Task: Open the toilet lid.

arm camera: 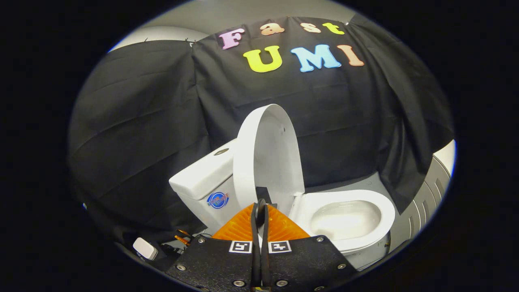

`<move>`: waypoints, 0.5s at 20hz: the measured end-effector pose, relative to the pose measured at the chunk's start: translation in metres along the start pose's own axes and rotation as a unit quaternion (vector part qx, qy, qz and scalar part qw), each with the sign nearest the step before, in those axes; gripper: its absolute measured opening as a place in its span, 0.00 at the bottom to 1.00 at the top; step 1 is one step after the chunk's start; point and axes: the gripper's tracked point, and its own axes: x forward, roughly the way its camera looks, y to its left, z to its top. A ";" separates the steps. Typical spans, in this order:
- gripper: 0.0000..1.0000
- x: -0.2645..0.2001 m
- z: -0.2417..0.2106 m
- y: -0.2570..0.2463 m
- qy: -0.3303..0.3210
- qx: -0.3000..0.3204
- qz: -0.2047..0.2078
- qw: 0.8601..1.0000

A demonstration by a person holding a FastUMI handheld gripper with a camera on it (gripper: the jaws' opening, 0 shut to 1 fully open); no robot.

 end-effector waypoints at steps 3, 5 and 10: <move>0.00 0.007 0.002 0.014 0.003 -0.006 0.011 1.000; 0.00 0.013 -0.001 0.023 0.005 0.000 0.022 1.000; 0.01 0.026 -0.001 0.042 0.017 0.029 0.055 0.998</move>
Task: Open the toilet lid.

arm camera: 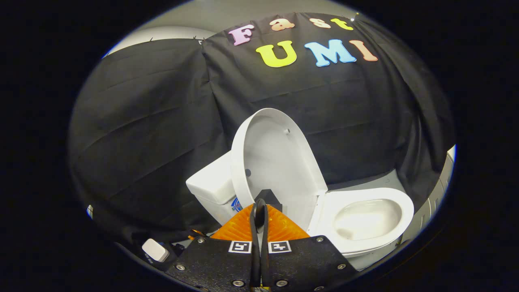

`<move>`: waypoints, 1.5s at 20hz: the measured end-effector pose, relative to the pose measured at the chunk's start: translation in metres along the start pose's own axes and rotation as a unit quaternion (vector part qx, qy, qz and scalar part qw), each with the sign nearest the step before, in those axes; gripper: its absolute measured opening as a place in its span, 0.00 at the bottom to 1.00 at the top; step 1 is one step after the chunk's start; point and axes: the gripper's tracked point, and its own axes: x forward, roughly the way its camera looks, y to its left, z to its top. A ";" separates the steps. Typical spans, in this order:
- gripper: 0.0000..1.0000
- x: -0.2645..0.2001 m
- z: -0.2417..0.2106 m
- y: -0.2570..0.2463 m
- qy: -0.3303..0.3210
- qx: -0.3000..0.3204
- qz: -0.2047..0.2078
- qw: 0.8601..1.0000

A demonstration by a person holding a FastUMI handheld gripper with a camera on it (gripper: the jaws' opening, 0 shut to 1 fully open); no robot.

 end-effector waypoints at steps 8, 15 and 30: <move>0.02 -0.005 0.004 0.007 -0.005 -0.071 0.019 0.997; 0.96 -0.080 0.052 -0.014 -0.089 -0.101 0.038 0.990; 0.95 -0.190 0.120 -0.147 -0.210 -0.113 -0.094 0.967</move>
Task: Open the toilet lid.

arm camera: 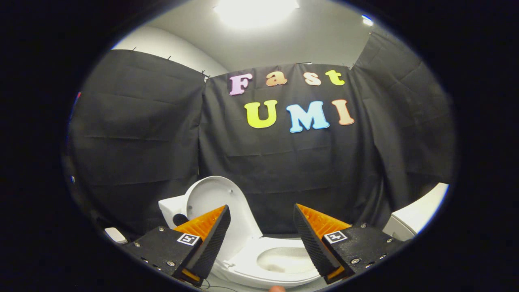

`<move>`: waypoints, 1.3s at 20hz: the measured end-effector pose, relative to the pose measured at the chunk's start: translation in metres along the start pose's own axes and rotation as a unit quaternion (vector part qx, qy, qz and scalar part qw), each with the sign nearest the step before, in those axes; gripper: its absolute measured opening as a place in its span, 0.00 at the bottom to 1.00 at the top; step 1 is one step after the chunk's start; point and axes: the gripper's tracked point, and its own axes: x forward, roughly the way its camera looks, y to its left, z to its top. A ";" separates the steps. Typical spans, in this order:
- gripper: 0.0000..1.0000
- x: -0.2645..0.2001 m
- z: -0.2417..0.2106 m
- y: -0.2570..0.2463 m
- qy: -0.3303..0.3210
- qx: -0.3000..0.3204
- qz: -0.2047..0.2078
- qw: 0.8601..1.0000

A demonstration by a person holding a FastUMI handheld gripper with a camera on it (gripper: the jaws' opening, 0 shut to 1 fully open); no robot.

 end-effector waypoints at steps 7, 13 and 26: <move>0.95 -0.014 0.006 -0.055 -0.018 -0.018 -0.054 0.998; 0.95 -0.024 0.007 -0.080 -0.023 -0.023 -0.081 0.996; 0.95 -0.028 0.019 -0.107 -0.028 -0.004 -0.098 0.995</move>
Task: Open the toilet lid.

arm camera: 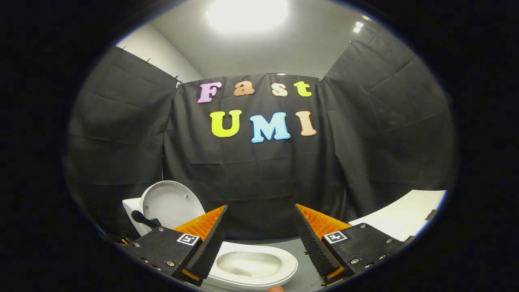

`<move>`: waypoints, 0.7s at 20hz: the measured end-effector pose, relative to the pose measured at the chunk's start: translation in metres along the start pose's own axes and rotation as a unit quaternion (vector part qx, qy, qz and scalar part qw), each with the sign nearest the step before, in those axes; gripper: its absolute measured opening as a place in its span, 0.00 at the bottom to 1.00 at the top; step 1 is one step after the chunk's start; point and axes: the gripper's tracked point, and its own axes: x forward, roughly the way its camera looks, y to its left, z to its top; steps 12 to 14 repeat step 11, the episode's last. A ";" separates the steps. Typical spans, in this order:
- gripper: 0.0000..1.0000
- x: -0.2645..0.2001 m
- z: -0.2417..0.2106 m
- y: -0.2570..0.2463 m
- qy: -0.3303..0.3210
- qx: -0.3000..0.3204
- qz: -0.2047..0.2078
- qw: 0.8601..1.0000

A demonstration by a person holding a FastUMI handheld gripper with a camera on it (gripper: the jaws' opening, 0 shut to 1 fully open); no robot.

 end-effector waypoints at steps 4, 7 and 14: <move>0.96 0.000 0.005 -0.007 -0.002 0.001 -0.003 1.000; 0.95 0.000 0.009 -0.011 -0.005 0.005 -0.005 1.000; 0.95 0.000 0.012 -0.016 -0.007 0.007 -0.005 1.000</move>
